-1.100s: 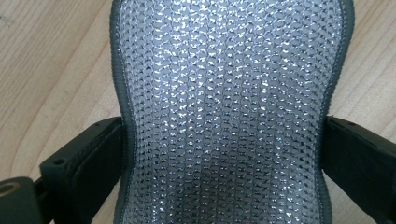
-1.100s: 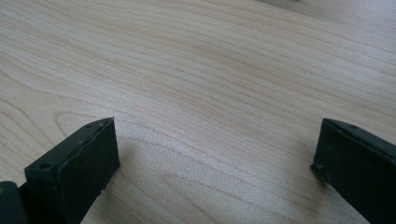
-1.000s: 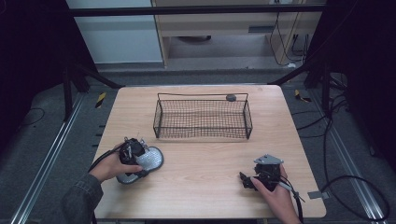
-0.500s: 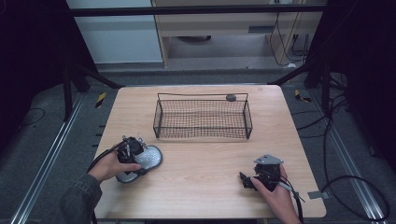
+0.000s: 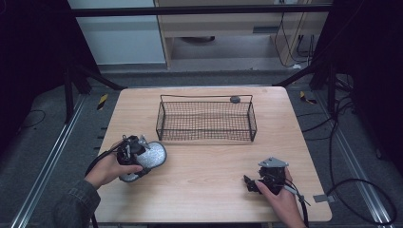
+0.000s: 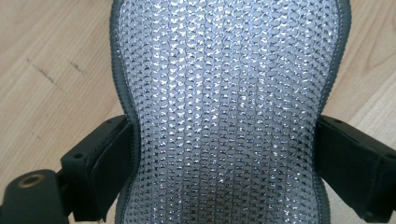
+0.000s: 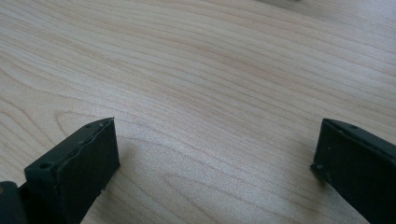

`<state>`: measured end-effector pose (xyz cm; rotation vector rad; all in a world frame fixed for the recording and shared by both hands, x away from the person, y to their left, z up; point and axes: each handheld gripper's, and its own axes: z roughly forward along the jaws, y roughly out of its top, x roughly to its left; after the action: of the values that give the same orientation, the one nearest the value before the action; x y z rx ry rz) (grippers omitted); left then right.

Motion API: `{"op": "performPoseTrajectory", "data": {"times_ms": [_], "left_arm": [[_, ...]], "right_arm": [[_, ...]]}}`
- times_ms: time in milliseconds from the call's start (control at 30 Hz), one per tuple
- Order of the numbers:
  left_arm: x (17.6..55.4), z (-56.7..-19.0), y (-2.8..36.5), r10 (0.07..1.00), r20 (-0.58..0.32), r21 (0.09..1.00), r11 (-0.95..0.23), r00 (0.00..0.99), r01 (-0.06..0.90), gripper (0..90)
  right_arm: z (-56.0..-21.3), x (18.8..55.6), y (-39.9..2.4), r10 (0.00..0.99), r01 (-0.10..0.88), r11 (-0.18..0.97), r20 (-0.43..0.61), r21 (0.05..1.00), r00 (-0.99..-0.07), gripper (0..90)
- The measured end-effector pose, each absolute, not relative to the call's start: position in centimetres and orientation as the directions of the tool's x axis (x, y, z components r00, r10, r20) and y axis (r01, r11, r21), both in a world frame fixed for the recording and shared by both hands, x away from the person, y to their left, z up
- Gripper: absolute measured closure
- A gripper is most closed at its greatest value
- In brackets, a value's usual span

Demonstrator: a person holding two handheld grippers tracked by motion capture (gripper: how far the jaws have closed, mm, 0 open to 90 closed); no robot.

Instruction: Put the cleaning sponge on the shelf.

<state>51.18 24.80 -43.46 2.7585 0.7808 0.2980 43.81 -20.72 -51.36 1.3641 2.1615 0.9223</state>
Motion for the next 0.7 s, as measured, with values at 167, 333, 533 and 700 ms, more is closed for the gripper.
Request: {"op": "performPoseTrajectory", "data": {"times_ms": [167,333,533,700], "left_arm": [[51.0,-42.4,24.1,0.515,0.159,0.308,-0.836,0.842,0.453,8.6],[51.1,-41.3,23.1,0.494,0.191,0.313,-0.85,0.849,0.424,8.7],[51.4,-40.2,21.9,0.466,0.214,0.311,-0.866,0.858,0.393,8.9],[51.9,-39.0,21.0,0.453,0.222,0.327,-0.869,0.863,0.371,8.9]], "right_arm": [[-51.4,43.8,-20.7,0.903,0.624,0.297,-0.001,0.723,-0.429,0.3],[-51.4,43.8,-20.7,0.904,0.624,0.297,-0.002,0.723,-0.428,0.3],[-51.4,43.9,-20.7,0.903,0.624,0.298,-0.001,0.722,-0.429,0.3],[-51.3,44.0,-20.6,0.902,0.623,0.3,-0.002,0.722,-0.432,0.3]]}}
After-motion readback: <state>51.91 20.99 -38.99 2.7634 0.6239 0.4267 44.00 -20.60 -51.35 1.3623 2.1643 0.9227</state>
